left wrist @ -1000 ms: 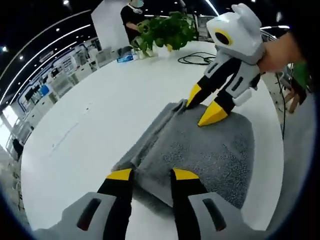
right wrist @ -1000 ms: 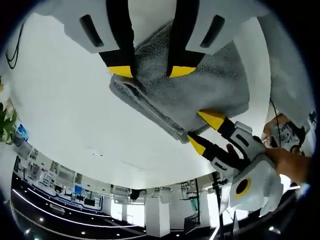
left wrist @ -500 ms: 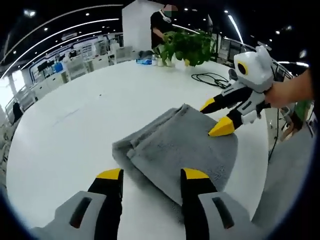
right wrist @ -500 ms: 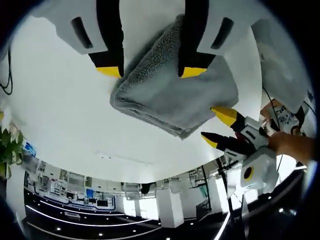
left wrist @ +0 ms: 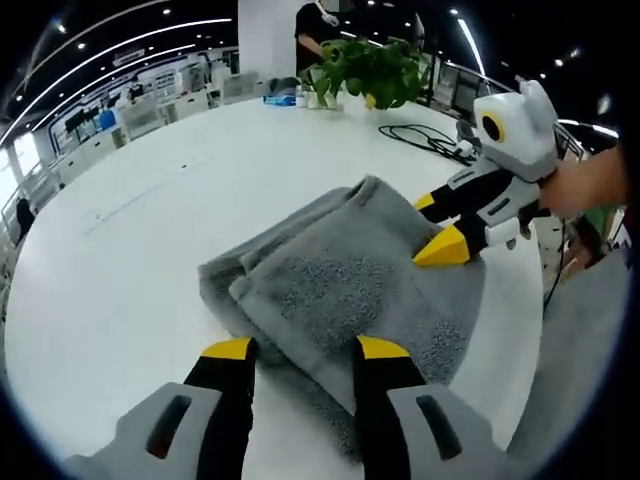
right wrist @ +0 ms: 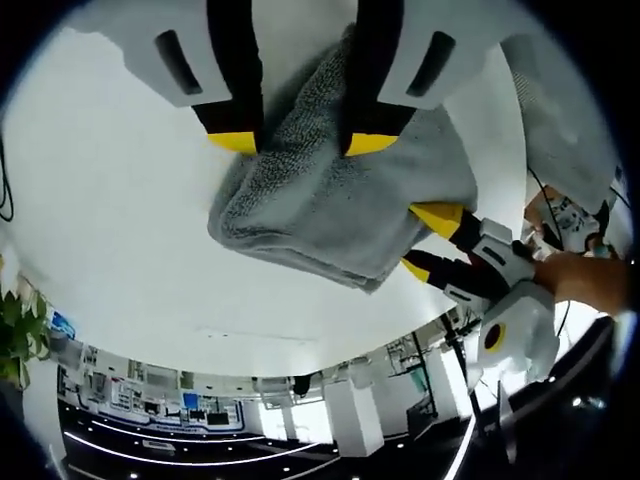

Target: Fold the towel on the table until its edges align and the towel forms a compact rectangular stack.

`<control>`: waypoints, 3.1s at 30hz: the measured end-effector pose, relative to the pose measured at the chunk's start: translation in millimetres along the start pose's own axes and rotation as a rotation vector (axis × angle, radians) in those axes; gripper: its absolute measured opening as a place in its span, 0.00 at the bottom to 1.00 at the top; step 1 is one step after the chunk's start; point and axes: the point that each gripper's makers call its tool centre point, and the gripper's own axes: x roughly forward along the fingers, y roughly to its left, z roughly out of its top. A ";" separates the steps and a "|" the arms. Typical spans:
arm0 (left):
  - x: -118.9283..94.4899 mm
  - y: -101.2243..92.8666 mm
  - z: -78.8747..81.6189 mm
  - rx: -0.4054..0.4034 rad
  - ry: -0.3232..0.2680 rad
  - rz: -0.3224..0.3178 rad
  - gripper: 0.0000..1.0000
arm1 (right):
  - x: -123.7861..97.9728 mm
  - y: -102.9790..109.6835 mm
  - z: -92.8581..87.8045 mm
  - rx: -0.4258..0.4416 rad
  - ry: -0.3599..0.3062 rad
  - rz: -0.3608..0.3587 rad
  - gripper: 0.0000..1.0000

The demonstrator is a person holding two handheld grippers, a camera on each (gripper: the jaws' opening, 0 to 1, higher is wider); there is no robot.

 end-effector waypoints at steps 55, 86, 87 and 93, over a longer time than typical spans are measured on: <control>9.6 74.0 65.8 -0.028 -0.140 0.159 0.46 | 16.1 -57.9 86.6 0.064 -0.140 -0.159 0.42; -71.7 47.5 66.1 0.051 -0.202 0.222 0.65 | -40.2 -13.2 80.0 -0.074 -0.177 -0.143 0.81; -73.6 46.5 64.6 0.052 -0.202 0.223 0.66 | -42.3 -11.0 78.8 -0.074 -0.179 -0.143 0.82; -86.9 38.9 48.3 0.024 -0.188 0.231 0.69 | -52.4 1.7 70.5 -0.085 -0.182 -0.136 0.86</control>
